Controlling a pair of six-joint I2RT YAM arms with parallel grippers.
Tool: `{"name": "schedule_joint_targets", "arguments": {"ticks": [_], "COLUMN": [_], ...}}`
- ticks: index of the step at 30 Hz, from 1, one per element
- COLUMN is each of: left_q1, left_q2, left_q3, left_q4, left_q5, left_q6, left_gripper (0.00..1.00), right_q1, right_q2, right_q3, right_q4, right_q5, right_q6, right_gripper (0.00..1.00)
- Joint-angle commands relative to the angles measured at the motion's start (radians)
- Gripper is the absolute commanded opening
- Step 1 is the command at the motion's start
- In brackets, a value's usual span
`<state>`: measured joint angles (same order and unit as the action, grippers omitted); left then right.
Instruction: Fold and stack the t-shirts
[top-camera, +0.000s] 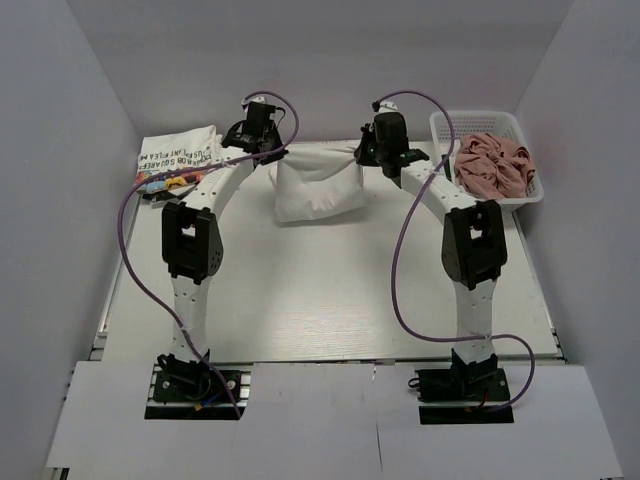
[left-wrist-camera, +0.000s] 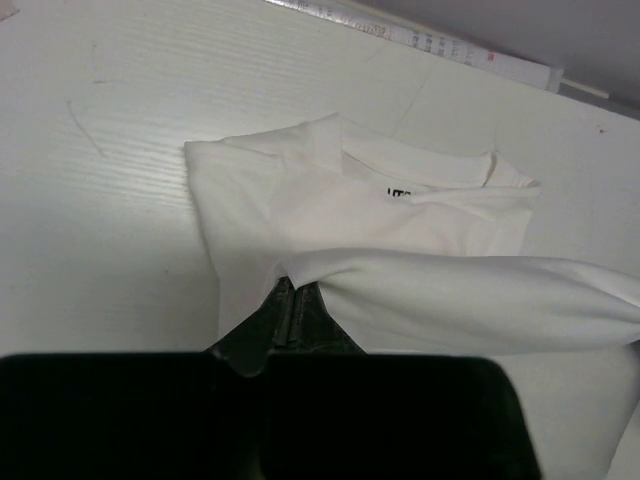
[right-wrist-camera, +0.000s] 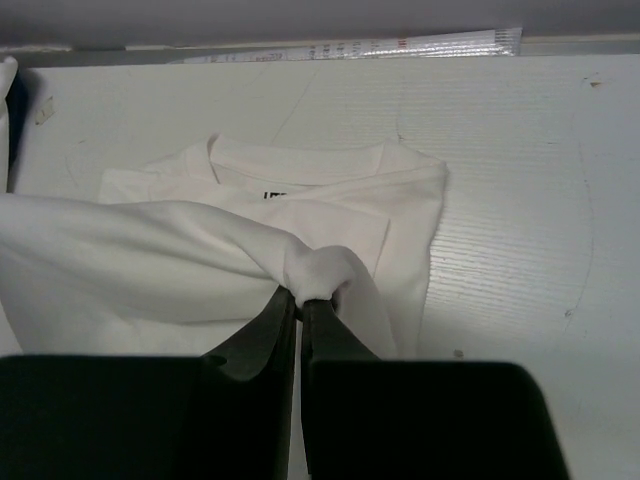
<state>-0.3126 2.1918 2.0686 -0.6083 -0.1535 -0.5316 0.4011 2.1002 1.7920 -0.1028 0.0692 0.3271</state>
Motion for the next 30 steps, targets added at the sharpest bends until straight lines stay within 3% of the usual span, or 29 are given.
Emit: {"name": "schedule_joint_targets", "arguments": {"ticks": [1,7,16,18,19,20,21,22,24,25,30], "left_q1": [0.024,0.058,0.089,0.089,0.089,0.089,0.089,0.089,0.089,0.089,0.066], "left_q2": [0.014,0.121,0.315,0.338,0.338,0.338,0.338,0.338,0.315,0.289,0.169], "left_q3": [0.041,0.067,0.189,0.179,0.179,0.179,0.179,0.179,0.179,0.179,0.11], "left_q4": [0.117,0.258,0.459,0.517,0.53,0.53,0.53,0.53,0.53,0.521,0.521], "left_q5": [0.019,0.081,0.209,0.218,0.218,0.218,0.218,0.218,0.218,0.218,0.227], "left_q6": [0.039,0.03,0.03,0.03,0.041,0.041,0.041,0.041,0.061,0.061,0.082], "left_gripper": [0.0,0.0,0.03,0.15,0.62,0.86,1.0,1.0,1.0,1.0,1.0], "right_q1": [-0.03,-0.059,-0.114,-0.12,-0.122,-0.126,-0.13,-0.133,-0.139,-0.137,-0.122], "right_q2": [0.049,0.201,0.351,0.373,0.395,0.396,0.406,0.4,0.361,0.342,0.115], "right_q3": [0.049,0.161,0.224,0.245,0.269,0.28,0.3,0.308,0.311,0.305,0.097], "right_q4": [0.136,0.196,0.331,0.348,0.347,0.345,0.338,0.324,0.298,0.278,0.291], "right_q5": [-0.014,-0.106,-0.089,-0.094,-0.097,-0.104,-0.105,-0.101,-0.121,-0.134,-0.201], "right_q6": [-0.019,-0.031,0.03,0.027,0.018,0.012,0.007,0.003,-0.02,-0.011,0.0], "right_gripper": [0.0,0.0,0.03,0.13,0.3,0.41,0.48,0.68,0.86,0.9,0.9]}}
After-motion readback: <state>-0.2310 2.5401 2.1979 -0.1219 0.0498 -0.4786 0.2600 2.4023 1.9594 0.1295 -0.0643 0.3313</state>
